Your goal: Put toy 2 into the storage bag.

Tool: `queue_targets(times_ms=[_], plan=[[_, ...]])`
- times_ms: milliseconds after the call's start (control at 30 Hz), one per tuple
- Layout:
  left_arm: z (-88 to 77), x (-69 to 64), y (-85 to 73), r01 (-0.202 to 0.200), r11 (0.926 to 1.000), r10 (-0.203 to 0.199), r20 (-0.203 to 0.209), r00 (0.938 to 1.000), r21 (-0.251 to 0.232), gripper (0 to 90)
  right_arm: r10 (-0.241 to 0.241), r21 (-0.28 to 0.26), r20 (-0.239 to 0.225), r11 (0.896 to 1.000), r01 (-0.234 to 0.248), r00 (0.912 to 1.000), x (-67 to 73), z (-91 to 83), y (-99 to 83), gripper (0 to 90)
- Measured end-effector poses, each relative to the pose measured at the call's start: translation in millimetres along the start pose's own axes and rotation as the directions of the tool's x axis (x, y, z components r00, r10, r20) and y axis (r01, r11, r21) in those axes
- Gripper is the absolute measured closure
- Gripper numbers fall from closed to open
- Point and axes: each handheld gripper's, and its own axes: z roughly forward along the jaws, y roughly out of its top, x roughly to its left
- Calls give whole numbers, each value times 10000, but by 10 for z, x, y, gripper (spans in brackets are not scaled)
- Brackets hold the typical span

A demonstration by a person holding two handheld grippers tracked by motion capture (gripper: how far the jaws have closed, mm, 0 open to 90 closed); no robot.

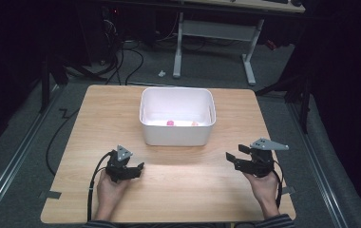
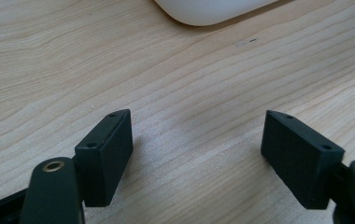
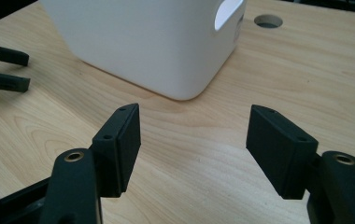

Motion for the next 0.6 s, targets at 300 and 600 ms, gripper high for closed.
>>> queue_targets(times_ms=[300, 600], plan=[[0, -1, 0, 14, 10000, -14, 0, 10000, -5, 254, 285, 281, -63, 9992, -283, 9996, 13, 219, -191, 358], [0, 0, 0, -1, 10000, 1, -1, 10000, 4, 254, 161, 698, 106, 9974, -168, 9998, 55, 463, -341, 360]])
